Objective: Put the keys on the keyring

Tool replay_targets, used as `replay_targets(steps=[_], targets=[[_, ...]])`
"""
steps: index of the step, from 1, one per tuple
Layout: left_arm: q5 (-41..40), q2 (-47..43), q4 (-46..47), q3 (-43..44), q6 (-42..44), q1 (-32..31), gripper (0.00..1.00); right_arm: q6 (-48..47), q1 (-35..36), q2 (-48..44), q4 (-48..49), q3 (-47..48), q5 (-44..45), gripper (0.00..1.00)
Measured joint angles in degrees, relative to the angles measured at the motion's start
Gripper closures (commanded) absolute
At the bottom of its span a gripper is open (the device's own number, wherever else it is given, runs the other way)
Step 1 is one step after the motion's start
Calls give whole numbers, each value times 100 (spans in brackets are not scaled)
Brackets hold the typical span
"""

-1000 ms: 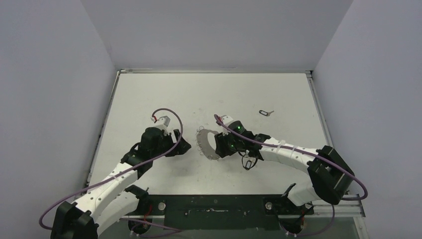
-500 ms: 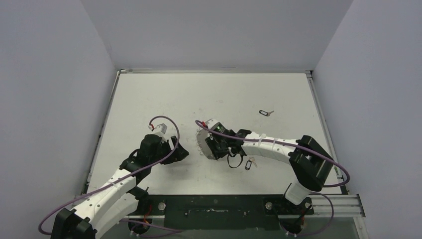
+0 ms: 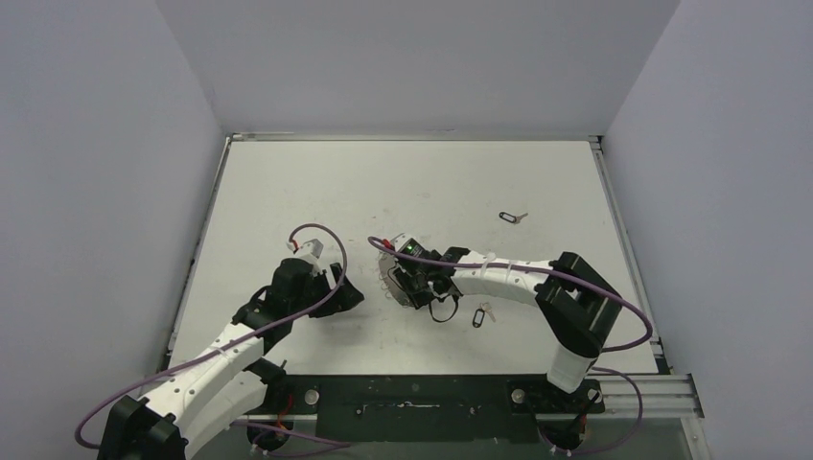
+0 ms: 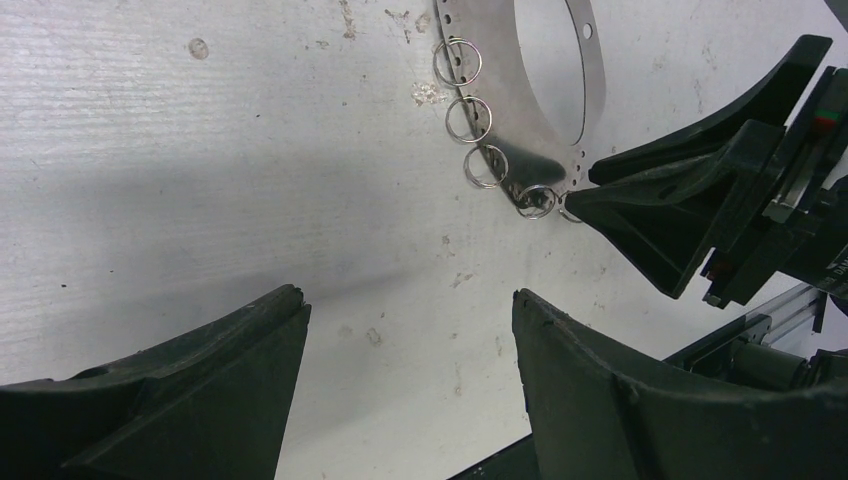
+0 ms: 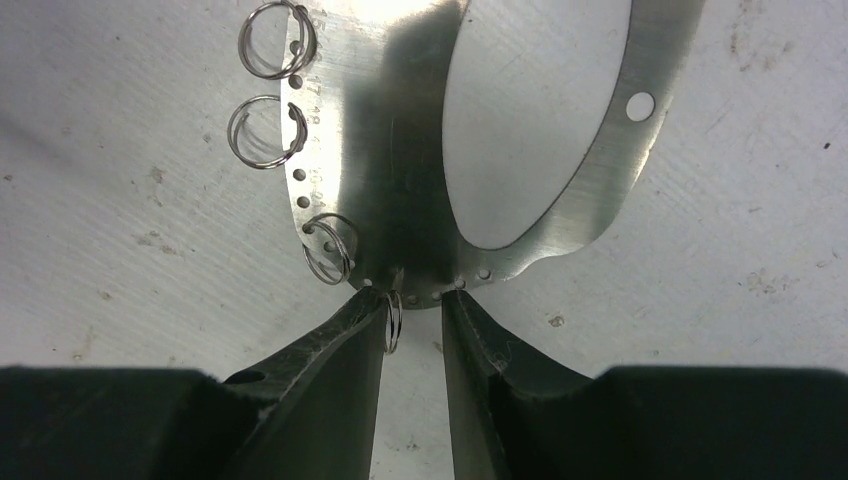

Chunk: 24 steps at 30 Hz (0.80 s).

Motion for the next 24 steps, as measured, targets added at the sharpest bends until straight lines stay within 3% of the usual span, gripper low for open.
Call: replay_targets(steps=[9,18,24], targets=[[-48,-103,-140,0,0,2,28,-31,0,227,-68,129,-127,100],[-107,-118,-269,0,31,2,27,-328,0,85,-170,162,-282,100],[-105,-160,-284,33,122,2,27,-837,0,-1082,107,-199,-417,100]])
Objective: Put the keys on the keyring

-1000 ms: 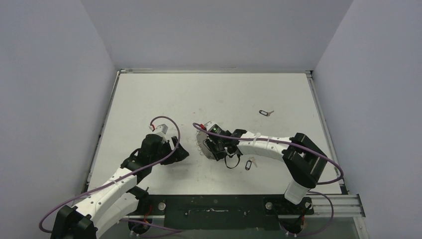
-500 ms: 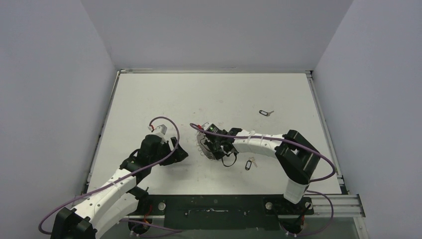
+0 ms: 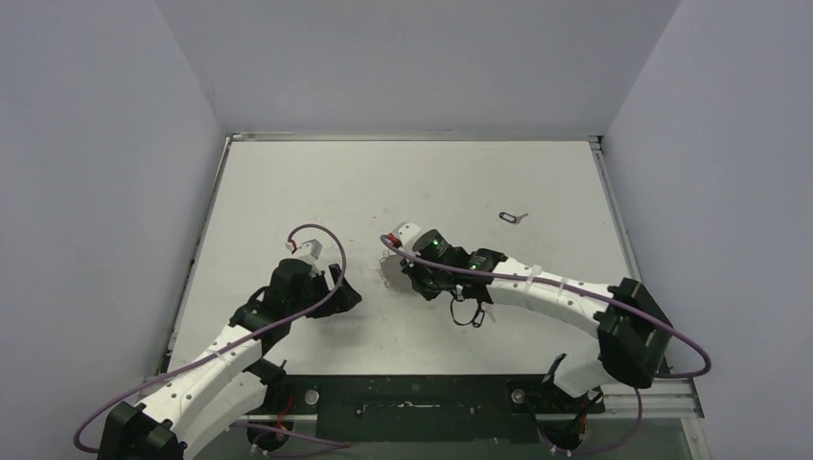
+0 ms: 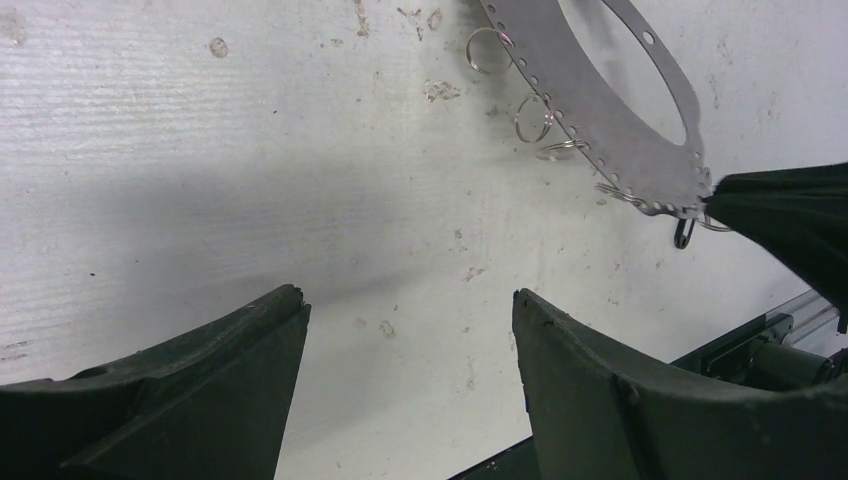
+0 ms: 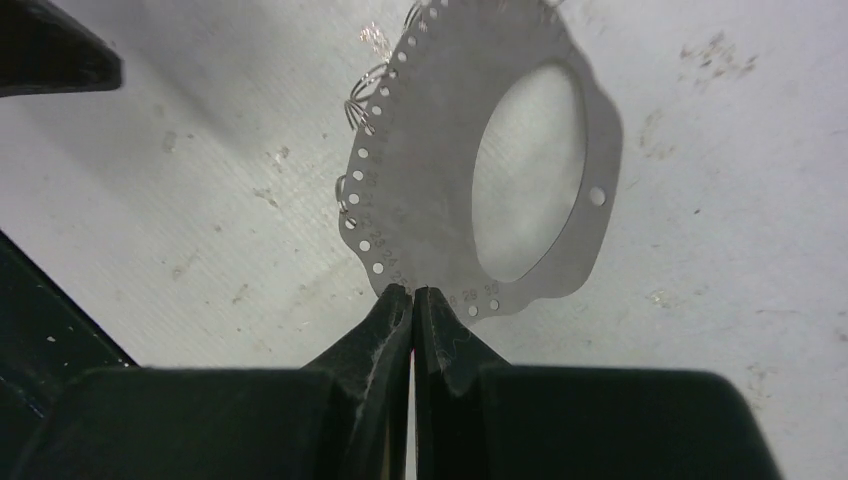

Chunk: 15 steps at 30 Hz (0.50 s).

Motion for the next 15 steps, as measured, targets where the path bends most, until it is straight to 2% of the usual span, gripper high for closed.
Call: replay_targets(steps=[8,12,15], targets=[[188,-44,319,271,323,-2,28,-625,-7,-1681,1193,-1036,-186,100],[505,-44,973,299,573,0,28,-750,-50,-2277,1725,-1631,-313,100],[868,0,1799,243,752,-2,28,-769,-190,-2664,2232,-2022,-494,100]])
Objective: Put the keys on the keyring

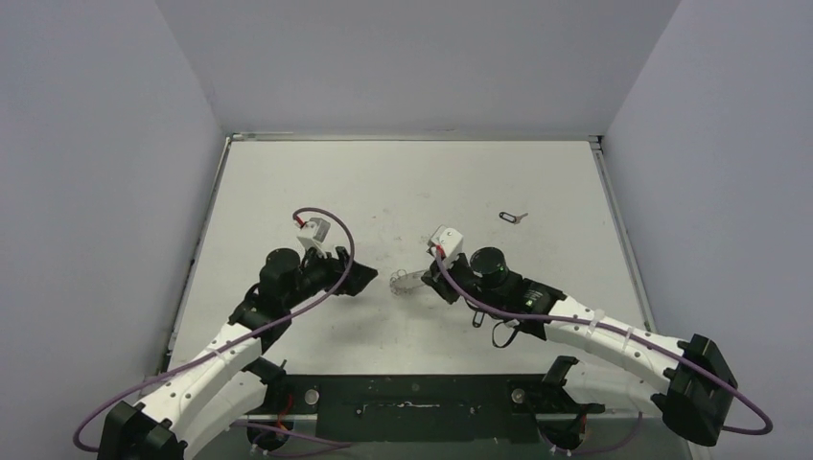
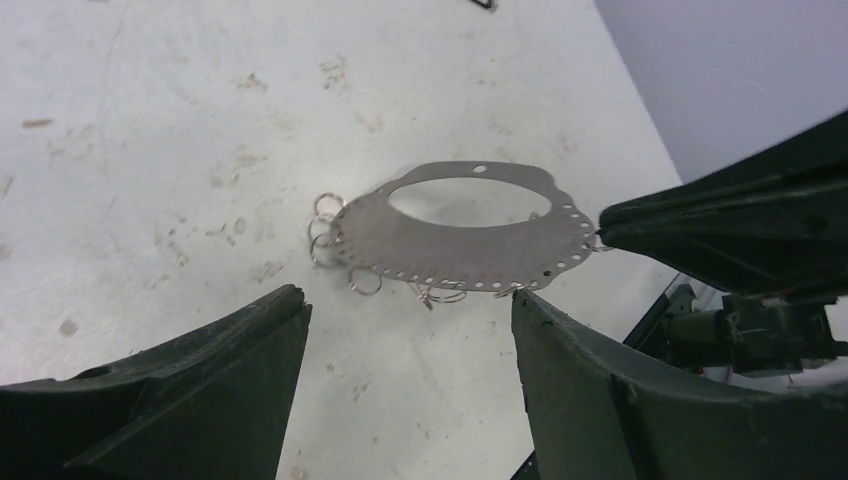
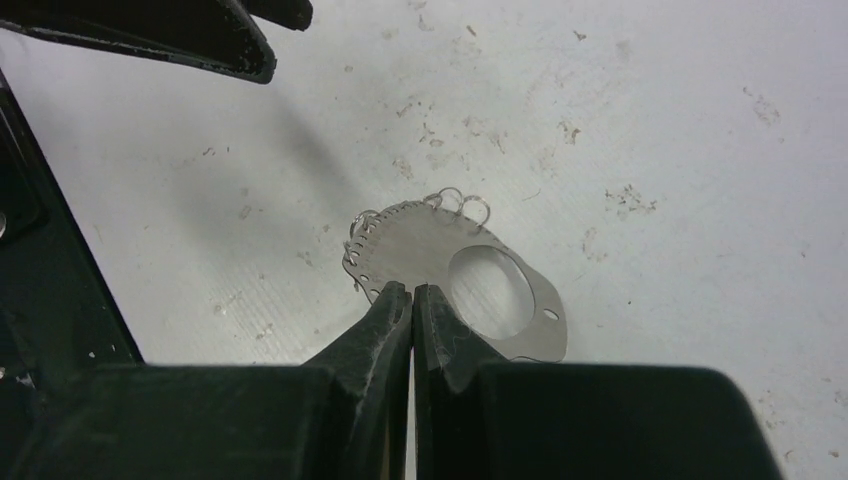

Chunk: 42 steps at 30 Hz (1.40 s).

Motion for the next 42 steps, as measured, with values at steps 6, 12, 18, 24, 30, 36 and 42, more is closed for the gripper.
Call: replay_targets(steps=[6,12,18,24,30,36,42], targets=[[807,332,1932,-575,168,0,28,450,-546,-352,1482,-863,-621,100],[1226,638,2997,-922,531,-118,33,800,-608,-422,2509,-1416,-1071,100],[1239,883,3447,-922,1436,-761,41,887,-608,-431,3182,-1416,-1453,100],[1126,1279,3617,-918,2192,-1554,57,1010,-599,-221,3501,-1346,-1751,100],[1029,1392,3709,-863,2629,-2105,50,1132,-586,63,3657,-1228,-1934,100],[590,658,3386,-927,2787,-2214,47,1187,-586,103,3965,-1182,-1993,100],[11,-758,2992,-1163,2782,-2214,47,1241,-564,101,4319,-1202,-2149,100]])
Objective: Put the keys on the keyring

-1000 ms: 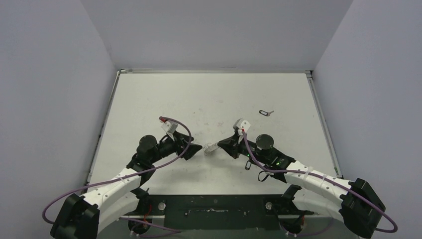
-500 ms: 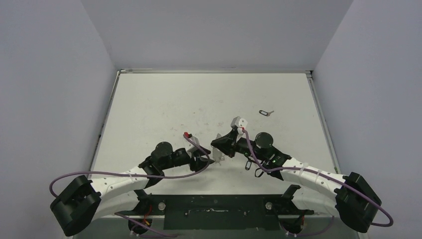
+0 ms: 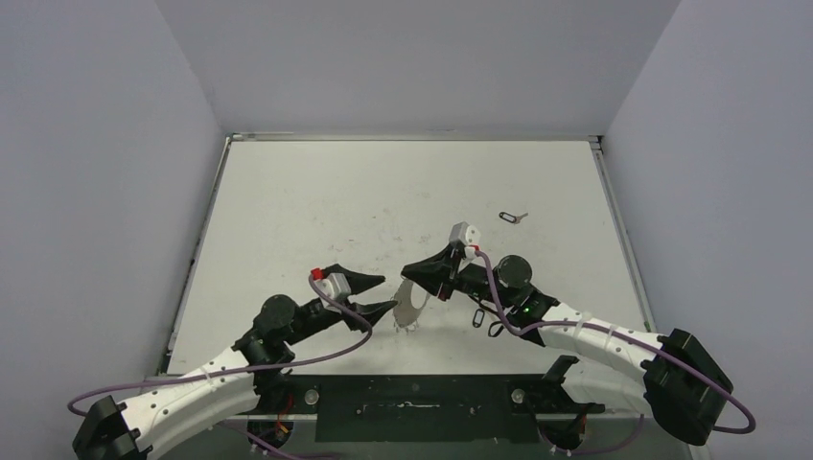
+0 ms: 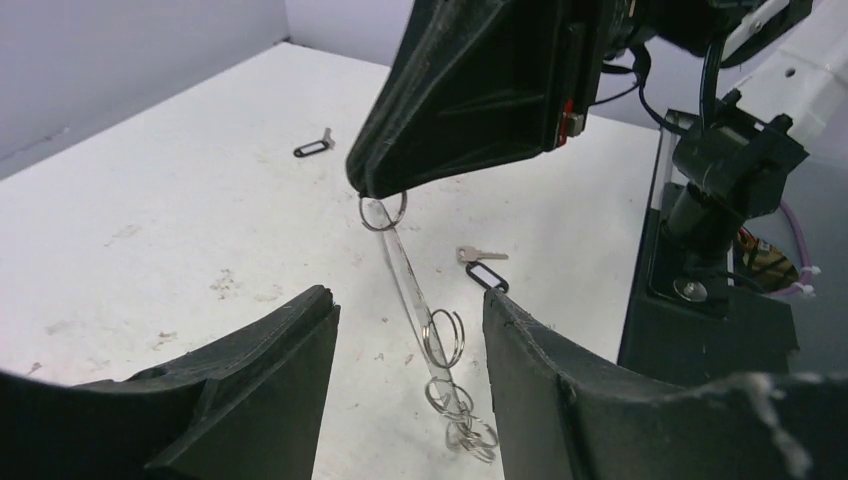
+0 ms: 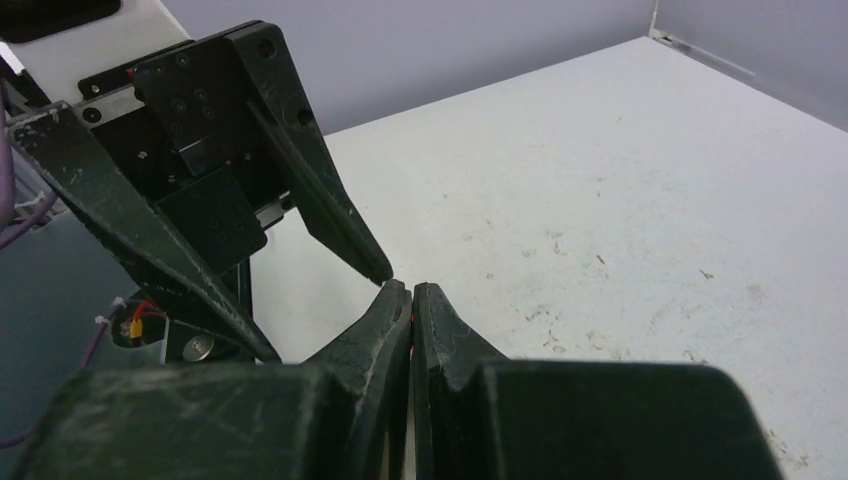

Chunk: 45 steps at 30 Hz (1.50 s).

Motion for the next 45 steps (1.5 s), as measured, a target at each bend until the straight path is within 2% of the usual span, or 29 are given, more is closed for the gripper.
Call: replay_targets(steps=[4,7,16,20,25,28,31,36,45], targets=[[-282,-629,-136,-127,-24,0,47,35,4,0,435,-155,-188,100],[-339,-763,-190,-157,-48,0,47,37,4,2,643,-254,-352,100],[-289,-107,-680,39,-151,42,58,15,4,31,955,-439,-839,100],[-90,238,-621,44,-280,254,58,22,35,68,1088,-496,-940,100],[407,627,-195,44,-356,492,56,26,46,109,1224,-564,-984,100],[719,839,240,44,-352,492,62,31,76,109,1298,-570,-984,100],[984,1016,883,-15,-306,490,62,42,85,109,1373,-573,-981,100],[1034,1073,1639,-216,-306,487,64,85,118,118,1504,-573,-981,100],[994,1043,1996,-251,-306,483,61,168,151,127,1661,-581,-975,100]])
